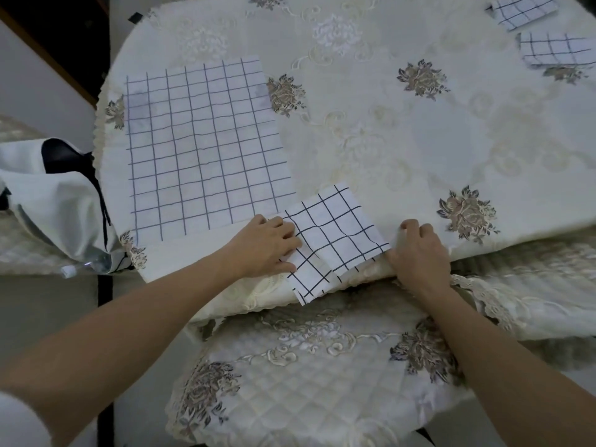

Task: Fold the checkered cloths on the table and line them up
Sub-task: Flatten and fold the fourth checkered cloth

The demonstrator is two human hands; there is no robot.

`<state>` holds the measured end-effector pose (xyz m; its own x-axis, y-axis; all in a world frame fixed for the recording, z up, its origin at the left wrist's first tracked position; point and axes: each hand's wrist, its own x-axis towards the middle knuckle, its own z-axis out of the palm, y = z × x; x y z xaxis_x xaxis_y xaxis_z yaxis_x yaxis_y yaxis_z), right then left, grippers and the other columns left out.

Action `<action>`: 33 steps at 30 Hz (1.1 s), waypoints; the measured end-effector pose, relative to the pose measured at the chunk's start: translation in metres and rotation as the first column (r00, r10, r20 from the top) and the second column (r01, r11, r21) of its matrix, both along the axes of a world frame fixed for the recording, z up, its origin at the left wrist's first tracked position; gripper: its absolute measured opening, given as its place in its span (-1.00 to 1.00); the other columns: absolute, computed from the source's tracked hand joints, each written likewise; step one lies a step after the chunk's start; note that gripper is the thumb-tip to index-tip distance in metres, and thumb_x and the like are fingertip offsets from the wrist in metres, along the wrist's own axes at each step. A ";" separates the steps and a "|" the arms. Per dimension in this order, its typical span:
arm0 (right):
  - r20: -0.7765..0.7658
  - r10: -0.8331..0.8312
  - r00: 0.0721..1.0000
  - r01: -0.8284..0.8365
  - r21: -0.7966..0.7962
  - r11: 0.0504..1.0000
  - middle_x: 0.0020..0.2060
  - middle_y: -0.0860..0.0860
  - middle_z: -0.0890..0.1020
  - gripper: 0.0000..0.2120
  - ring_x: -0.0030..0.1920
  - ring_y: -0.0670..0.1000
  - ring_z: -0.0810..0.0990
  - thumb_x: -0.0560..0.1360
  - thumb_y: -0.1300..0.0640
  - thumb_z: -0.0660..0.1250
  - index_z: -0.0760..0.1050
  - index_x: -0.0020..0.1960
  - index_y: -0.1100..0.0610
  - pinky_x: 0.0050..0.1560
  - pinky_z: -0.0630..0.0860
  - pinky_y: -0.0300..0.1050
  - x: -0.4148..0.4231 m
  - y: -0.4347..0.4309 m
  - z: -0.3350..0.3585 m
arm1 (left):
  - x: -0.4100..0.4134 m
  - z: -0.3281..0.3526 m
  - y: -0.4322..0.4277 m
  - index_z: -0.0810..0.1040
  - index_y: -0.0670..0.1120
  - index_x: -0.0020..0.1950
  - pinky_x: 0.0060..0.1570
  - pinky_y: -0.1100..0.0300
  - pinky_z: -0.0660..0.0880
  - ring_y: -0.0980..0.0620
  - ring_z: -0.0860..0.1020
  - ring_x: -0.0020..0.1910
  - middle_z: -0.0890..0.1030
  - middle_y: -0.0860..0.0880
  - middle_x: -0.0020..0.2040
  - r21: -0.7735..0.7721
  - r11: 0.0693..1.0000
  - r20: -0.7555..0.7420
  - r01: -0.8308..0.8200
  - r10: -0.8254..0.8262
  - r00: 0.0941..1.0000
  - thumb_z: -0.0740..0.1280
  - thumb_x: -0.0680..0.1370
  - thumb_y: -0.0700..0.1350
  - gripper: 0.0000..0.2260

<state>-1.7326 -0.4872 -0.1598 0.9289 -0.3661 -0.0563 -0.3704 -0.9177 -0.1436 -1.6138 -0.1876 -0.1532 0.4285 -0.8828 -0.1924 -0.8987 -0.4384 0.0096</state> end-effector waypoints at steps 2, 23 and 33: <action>0.015 0.126 0.992 -0.125 -0.060 0.990 -0.13 0.17 0.49 -0.51 -0.23 0.23 0.50 0.32 0.05 0.45 0.45 0.18 0.22 -0.29 0.41 0.04 0.001 0.002 0.001 | 0.000 0.001 0.000 0.43 0.06 0.17 0.02 0.04 0.39 -0.01 0.43 0.07 0.48 0.04 0.11 0.004 1.000 -0.010 -0.003 0.003 1.000 0.17 0.55 0.32 -0.61; 0.148 0.534 0.832 -0.531 -0.066 0.845 -0.27 0.05 0.41 -0.82 -0.37 0.08 0.37 0.33 0.26 0.39 0.45 -0.10 0.17 -0.51 0.27 -0.11 0.002 0.000 0.003 | -0.002 0.002 -0.011 0.53 -0.02 -0.15 0.04 0.00 0.42 -0.02 0.48 -0.09 0.54 0.03 -0.09 -0.183 0.983 0.006 -0.015 0.016 1.000 0.25 0.55 0.20 -0.70; 0.124 0.273 0.954 -0.285 0.087 0.955 -0.32 -0.01 0.45 -0.86 -0.40 0.08 0.34 0.44 0.21 0.35 0.38 -0.13 0.12 -0.49 0.28 -0.12 0.000 -0.001 0.005 | -0.023 -0.009 -0.022 0.35 0.03 0.44 0.39 -0.11 0.25 -0.14 0.34 0.42 0.32 -0.11 0.49 -0.121 0.969 -0.001 -0.216 0.217 0.976 0.10 0.59 0.30 -0.48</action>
<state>-1.7331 -0.4880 -0.1550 0.9957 -0.0889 0.0271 -0.0784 -0.9603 -0.2679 -1.6368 -0.2095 -0.1625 0.6136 -0.7851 -0.0844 -0.7829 -0.6188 0.0641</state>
